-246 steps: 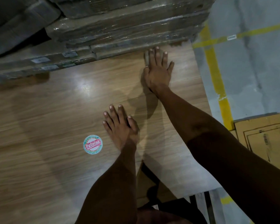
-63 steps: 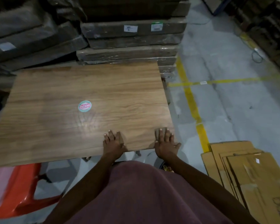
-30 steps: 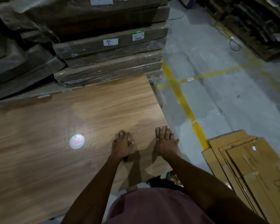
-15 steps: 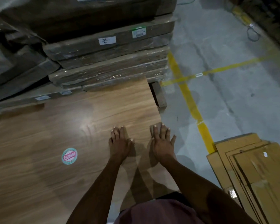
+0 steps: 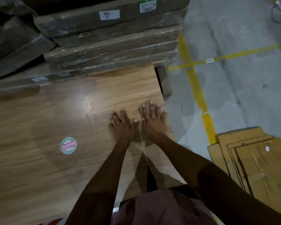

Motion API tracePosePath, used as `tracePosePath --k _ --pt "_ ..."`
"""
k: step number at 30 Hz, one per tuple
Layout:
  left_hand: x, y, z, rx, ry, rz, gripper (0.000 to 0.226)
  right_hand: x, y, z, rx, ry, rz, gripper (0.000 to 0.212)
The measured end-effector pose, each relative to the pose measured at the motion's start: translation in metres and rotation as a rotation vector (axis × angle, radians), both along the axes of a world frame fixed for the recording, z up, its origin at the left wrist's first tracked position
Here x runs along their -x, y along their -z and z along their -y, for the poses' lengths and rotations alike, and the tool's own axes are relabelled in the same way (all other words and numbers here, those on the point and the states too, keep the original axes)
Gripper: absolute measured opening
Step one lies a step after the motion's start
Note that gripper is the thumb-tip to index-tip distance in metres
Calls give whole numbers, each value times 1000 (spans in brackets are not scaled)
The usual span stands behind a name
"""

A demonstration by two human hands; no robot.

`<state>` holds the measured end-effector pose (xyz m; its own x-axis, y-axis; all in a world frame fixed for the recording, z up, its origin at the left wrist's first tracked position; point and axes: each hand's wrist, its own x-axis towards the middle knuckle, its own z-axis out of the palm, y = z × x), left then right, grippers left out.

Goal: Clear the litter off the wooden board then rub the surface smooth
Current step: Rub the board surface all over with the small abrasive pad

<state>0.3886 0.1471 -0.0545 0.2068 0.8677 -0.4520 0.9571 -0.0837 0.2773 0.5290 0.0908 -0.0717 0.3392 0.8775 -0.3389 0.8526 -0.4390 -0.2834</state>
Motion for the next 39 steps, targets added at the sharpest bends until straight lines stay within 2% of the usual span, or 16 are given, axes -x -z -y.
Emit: tracePosePath --k 2,3,6,8,13,18,22,28,34,39 --pt "2 3 -11 7 79 -5 90 -14 3 -9 -30 -128 32 65" --pt "3 5 -17 25 107 -10 92 -23 4 -16 -29 -92 39 65" --pt "8 11 -26 85 125 -9 97 -34 2 -38 7 208 28 66" --pt "9 13 -28 109 132 -17 98 -27 2 -53 0 288 27 68" --pt "6 5 -39 269 132 -40 107 -49 5 -72 -70 -62 32 66" --pt "6 0 -43 337 146 -49 113 -57 5 -101 -22 139 28 65" --pt "7 0 -50 411 165 -67 119 -74 4 -126 -22 -63 47 65" --pt "5 -1 -53 461 170 -96 120 -93 -2 -170 38 118 -14 66" --pt "6 2 -50 436 173 -70 119 -112 -5 -188 42 -104 79 66" --pt "6 1 -50 424 160 -75 118 -93 -6 -191 45 97 1 65"
